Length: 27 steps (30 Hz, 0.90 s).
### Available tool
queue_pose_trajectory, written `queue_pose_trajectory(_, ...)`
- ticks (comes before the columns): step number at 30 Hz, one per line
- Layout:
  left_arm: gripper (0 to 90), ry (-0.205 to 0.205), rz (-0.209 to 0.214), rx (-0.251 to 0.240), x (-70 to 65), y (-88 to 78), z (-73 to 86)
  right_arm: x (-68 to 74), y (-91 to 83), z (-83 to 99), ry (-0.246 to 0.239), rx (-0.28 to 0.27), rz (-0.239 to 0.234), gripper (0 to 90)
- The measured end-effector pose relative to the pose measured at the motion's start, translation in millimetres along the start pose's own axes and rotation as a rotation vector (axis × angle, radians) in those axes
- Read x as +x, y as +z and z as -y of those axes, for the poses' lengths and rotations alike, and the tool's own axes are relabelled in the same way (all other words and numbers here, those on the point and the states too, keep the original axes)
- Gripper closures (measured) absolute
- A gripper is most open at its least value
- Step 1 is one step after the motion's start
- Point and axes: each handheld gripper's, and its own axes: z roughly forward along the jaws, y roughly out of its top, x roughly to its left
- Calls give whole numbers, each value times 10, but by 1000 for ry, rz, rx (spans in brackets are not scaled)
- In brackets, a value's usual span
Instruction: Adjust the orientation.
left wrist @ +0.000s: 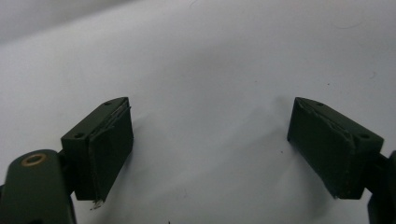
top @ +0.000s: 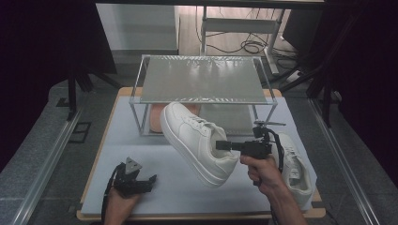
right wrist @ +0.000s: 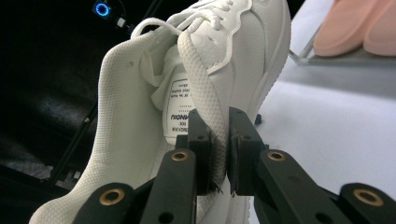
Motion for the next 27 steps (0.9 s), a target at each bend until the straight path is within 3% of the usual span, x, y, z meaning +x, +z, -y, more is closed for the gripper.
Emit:
queue_pose_trajectory(15, 147, -1, 3, -1, 0, 1, 0, 129, 93, -253, 2, -56, -37, 822)
queue_pose_trajectory(27, 147, -2, 2, -2, -1, 1, 0, 134, 200, -512, 5, -137, -13, 822)
